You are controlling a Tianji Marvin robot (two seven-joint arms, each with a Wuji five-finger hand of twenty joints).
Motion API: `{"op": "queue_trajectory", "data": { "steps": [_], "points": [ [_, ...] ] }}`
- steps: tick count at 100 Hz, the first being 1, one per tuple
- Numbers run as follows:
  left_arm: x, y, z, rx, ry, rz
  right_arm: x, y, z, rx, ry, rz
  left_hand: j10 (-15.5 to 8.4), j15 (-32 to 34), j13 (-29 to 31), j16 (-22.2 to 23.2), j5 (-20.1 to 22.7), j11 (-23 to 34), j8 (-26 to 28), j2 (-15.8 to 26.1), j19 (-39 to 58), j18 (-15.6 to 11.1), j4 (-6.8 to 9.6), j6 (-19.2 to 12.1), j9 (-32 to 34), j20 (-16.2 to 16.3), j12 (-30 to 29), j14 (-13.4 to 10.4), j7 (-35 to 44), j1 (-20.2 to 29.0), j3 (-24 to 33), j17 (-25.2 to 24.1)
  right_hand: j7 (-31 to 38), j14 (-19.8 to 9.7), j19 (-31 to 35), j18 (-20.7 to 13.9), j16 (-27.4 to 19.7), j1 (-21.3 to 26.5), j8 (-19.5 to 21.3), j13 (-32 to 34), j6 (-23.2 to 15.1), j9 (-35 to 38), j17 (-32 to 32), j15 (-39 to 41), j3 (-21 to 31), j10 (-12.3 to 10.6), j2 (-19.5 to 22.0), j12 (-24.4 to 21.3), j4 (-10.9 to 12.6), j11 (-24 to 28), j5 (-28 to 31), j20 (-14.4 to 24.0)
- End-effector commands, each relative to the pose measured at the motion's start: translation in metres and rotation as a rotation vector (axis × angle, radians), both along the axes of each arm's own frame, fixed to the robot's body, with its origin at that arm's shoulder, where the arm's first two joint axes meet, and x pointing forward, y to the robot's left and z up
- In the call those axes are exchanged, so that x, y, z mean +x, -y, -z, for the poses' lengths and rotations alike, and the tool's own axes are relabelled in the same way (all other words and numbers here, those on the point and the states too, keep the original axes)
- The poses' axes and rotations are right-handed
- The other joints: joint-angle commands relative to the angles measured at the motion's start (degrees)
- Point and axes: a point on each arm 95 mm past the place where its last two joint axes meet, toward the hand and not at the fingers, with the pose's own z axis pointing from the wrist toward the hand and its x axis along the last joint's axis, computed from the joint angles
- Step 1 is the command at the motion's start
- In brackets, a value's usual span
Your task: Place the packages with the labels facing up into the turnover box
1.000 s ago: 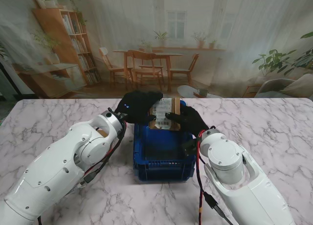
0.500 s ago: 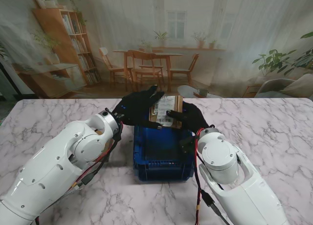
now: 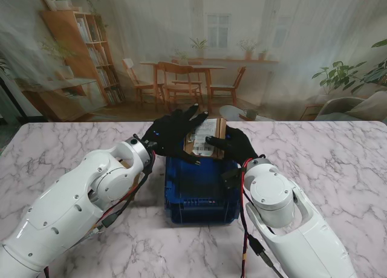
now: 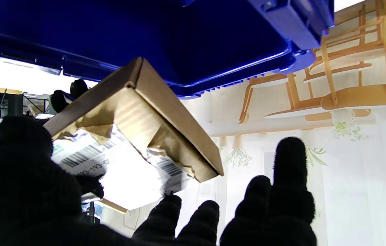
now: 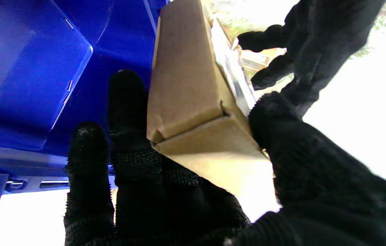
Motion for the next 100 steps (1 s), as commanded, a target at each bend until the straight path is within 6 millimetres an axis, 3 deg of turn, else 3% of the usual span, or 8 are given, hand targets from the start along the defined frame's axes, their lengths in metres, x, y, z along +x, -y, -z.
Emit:
{"op": "queue_trajectory", "data": {
  "steps": [1, 15, 30, 47, 58, 73, 87, 100],
  "points": [
    [-0.001, 0.006, -0.001, -0.01, -0.005, 0.009, -0.002, -0.002, -0.001, 0.011, 0.0, -0.004, 0.3, 0.1, -1.6, -0.8, -0.8, -1.5, -1.1, -2.4, 0.3, -0.7, -1.13, 0.6, -3.2, -0.9, -1.0, -0.4, -0.1, 0.4, -1.3, -0.7, 5.6, -2.9, 0.9, -0.5, 0.7, 10.6, -0.2, 2.0, -6.8, 5.5, -0.4, 1.5, 9.3, -9.7, 1.5, 2.3, 0.9, 6.1, 3.2, -0.7],
    [-0.001, 0.01, 0.0, 0.02, 0.008, 0.03, -0.002, -0.003, -0.001, 0.017, 0.0, -0.009, 2.5, 0.6, -1.8, 0.5, -0.7, -1.2, 2.1, -4.1, -0.2, -7.9, -0.92, 5.3, -3.2, -1.0, -0.2, -1.0, 1.1, 3.0, -1.3, -3.1, 5.6, -2.9, 0.7, -0.4, 0.7, 10.7, -0.2, 2.0, -6.7, 5.4, -0.6, 1.5, 9.4, -9.7, 1.5, 2.4, 0.9, 6.1, 3.2, -0.8],
    [0.002, 0.013, 0.001, 0.031, 0.019, 0.021, -0.002, -0.005, -0.001, 0.032, -0.005, -0.025, 3.7, 2.1, -0.8, 2.1, -0.9, -0.7, 2.4, -5.3, 1.6, -12.4, 0.67, 4.9, -3.0, 0.2, 1.9, -0.6, 0.3, 9.4, -0.3, -4.3, 5.5, -2.9, 0.5, -0.1, 0.8, 10.8, -0.3, 2.0, -6.6, 5.4, -0.8, 1.4, 9.5, -9.8, 1.6, 2.5, 0.9, 6.1, 3.2, -1.0],
    [0.002, 0.018, 0.004, 0.029, 0.004, 0.022, -0.002, -0.007, -0.001, 0.045, -0.014, -0.036, -1.0, 3.6, 2.8, 5.8, -0.8, -0.1, -0.5, -4.7, 5.8, -7.6, 3.28, 1.9, -2.3, 1.6, 4.6, -3.3, 0.1, 14.8, -0.4, 0.4, 5.5, -3.0, 0.4, 0.2, 0.8, 10.8, -0.4, 2.1, -6.7, 5.5, -0.8, 1.4, 9.6, -9.8, 1.7, 2.5, 0.9, 6.1, 3.3, -1.1],
    [0.003, 0.021, 0.007, 0.014, -0.004, 0.025, -0.002, -0.008, -0.001, 0.057, -0.022, -0.042, -2.4, 5.0, 4.0, 10.3, -0.8, 2.3, 1.0, -4.3, 6.9, -13.7, 5.94, 1.7, -1.1, 1.4, 13.4, -4.5, 0.6, 19.9, 0.1, 1.0, 5.5, -3.0, 0.3, 0.3, 0.9, 10.9, -0.4, 2.1, -6.7, 5.5, -0.8, 1.4, 9.7, -9.8, 1.7, 2.6, 0.8, 6.2, 3.3, -1.1],
    [0.003, 0.024, 0.009, -0.029, 0.007, 0.018, -0.003, -0.008, 0.0, 0.068, -0.032, -0.048, -2.4, 9.9, 8.7, 16.4, -0.8, 8.2, 6.7, -2.6, 10.2, -21.1, 7.85, 2.2, 8.0, 2.3, 20.6, -4.8, 1.5, 26.7, 5.1, 2.5, 5.4, -3.0, 0.2, 0.3, 0.9, 10.9, -0.4, 1.9, -6.7, 5.4, -1.0, 1.3, 9.8, -9.8, 1.9, 2.7, 0.8, 6.1, 3.2, -1.2],
    [0.004, 0.023, 0.009, -0.035, 0.02, 0.008, -0.003, -0.008, 0.0, 0.071, -0.041, -0.056, -4.2, 13.3, 12.9, 21.3, -0.8, 16.2, 10.6, -1.5, 13.0, -22.9, 9.62, 2.1, 11.8, 2.8, 25.9, -6.9, 1.9, 28.9, 9.3, 4.7, 5.0, -2.9, 0.0, 0.2, 0.9, 10.7, -0.5, 1.2, -6.6, 4.6, -1.5, 1.0, 9.3, -9.7, 2.4, 2.8, 0.7, 6.0, 2.4, -1.3],
    [0.003, 0.021, 0.008, -0.028, 0.027, 0.0, -0.003, -0.007, 0.001, 0.077, -0.06, -0.067, -5.7, 14.6, 15.6, 25.1, -1.1, 22.5, 16.6, -0.8, 15.6, -23.6, 11.7, 1.5, 15.5, 3.2, 29.8, -8.9, 3.9, 29.2, 14.5, 5.9, 0.4, -2.1, -0.5, 0.2, 0.8, 8.4, -1.5, -2.4, -6.0, 0.5, -3.6, -0.7, 2.9, -8.6, 5.0, 3.2, 2.1, 5.8, -0.5, -1.4]
  ]
}}
